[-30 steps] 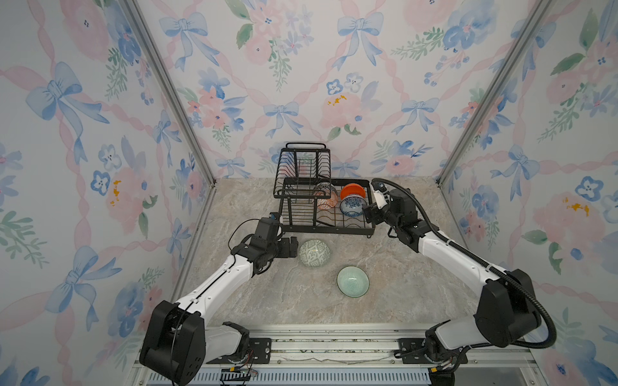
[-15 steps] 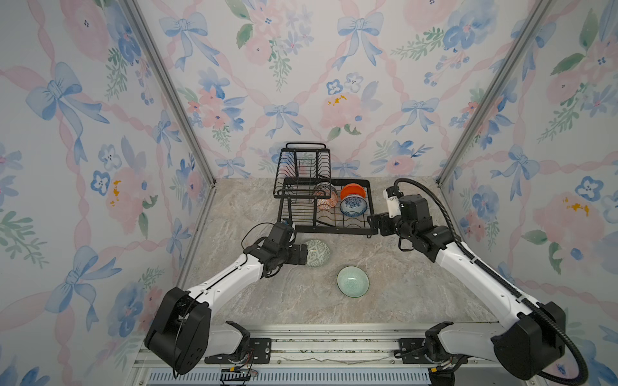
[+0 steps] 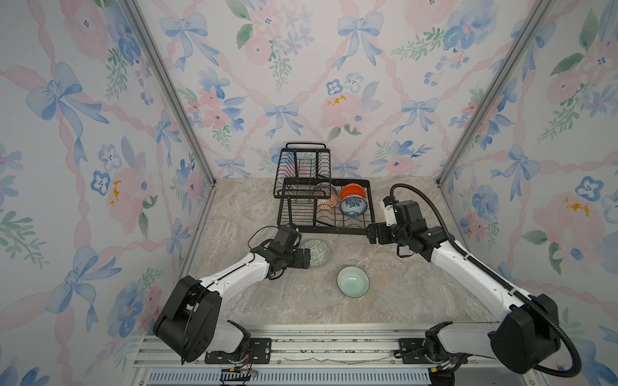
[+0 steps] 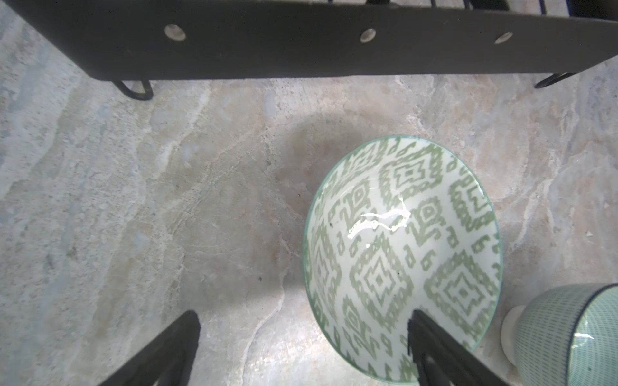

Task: Load bowls into a dish rack
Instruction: Pick up the bowl from the center of the table.

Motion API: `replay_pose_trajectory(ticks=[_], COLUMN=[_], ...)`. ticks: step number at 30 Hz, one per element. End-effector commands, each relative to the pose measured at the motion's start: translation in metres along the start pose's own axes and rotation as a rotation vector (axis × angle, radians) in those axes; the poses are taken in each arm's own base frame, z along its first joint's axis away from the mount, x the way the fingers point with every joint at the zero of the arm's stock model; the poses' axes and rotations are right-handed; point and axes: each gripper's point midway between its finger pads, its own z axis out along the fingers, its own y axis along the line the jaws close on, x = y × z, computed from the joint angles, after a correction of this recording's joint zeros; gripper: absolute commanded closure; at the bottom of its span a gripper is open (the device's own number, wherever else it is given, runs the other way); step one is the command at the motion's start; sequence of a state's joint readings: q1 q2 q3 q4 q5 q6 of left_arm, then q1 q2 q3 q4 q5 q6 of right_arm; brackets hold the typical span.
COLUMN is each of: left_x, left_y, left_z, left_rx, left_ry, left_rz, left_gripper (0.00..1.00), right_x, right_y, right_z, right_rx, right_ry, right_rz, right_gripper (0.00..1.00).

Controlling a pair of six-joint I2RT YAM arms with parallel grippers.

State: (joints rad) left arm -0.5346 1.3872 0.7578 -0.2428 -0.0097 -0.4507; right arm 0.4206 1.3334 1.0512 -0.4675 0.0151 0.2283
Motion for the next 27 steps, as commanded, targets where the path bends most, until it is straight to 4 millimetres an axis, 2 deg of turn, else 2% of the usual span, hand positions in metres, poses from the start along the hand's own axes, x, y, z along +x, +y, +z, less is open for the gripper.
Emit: replay_pose_trajectory(ticks=[1, 12, 27], left_x=[0.006, 0.016, 0.014], left_y=[-0.002, -0.002, -0.004], left_z=[0.007, 0.016, 0.029], left_rx=[0.009, 0.007, 0.007], left_ry=[0.017, 0.058, 0.072], left_rz=[-0.010, -0.008, -0.011], left_gripper=[0.02, 0.05, 0.31], right_x=[0.011, 0.029, 0.030], right_y=[-0.003, -0.012, -0.008], right_z=[0.001, 0.017, 0.024], right_rx=[0.015, 0.012, -0.016], right_ry=[0.080, 0.170, 0.178], right_rz=[0.053, 0.111, 0.106], right_gripper=[0.03, 0.03, 0.03])
